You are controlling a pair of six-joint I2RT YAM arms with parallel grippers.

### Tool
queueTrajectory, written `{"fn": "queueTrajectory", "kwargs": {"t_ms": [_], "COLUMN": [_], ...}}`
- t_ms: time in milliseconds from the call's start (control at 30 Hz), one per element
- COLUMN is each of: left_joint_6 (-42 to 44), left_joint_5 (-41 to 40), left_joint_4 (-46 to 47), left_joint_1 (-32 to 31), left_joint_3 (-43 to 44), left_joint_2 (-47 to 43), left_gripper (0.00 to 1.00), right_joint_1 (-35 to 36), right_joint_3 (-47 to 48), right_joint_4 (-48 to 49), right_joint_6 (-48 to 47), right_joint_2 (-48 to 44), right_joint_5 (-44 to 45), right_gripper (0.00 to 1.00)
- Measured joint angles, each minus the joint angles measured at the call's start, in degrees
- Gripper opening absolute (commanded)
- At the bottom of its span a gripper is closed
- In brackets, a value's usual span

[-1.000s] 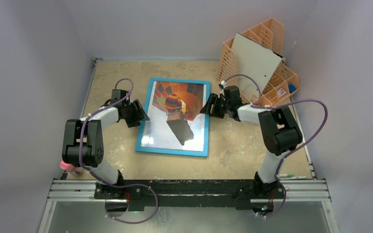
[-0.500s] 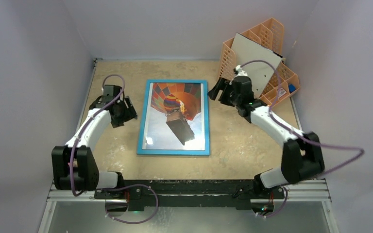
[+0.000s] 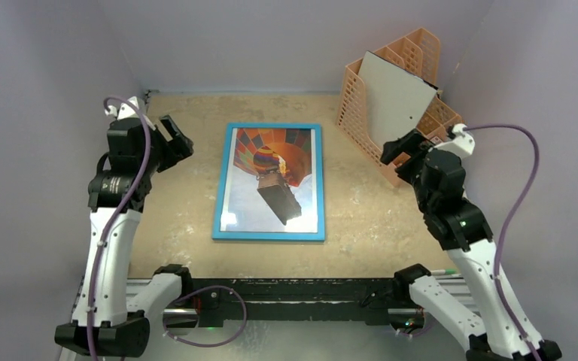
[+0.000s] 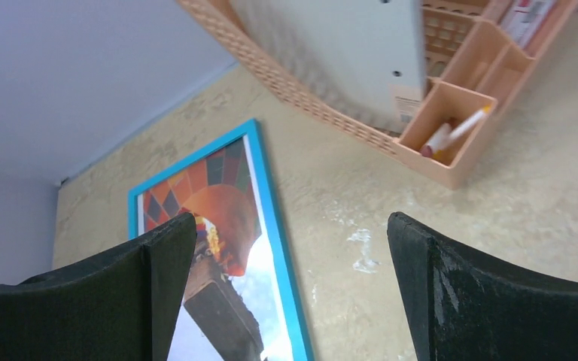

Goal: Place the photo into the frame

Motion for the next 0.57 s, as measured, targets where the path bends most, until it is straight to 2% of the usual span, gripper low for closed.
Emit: {"fn": "queueTrajectory", "kwargs": {"t_ms": [267,567], "left_joint_6": [-0.1,-0.6], "left_joint_5": [-3.5,-8.6], "left_joint_4": [-7.7,-13.6], "left_joint_1": [0.0,0.0], "left_joint_3": [3.2,6.6], "left_joint_2": [-7.2,-14.9], "left_gripper": [0.84,0.9], "right_joint_1": [0.0,0.0], "right_joint_3": [5.9,11.1], "right_joint_4": [-16.2,-22.7], "right_joint_6": [5.9,6.8], "right_joint_2": [-9.4,-13.2], "right_joint_5": [10.2,15.9], "right_gripper": [0.99,0.99]}}
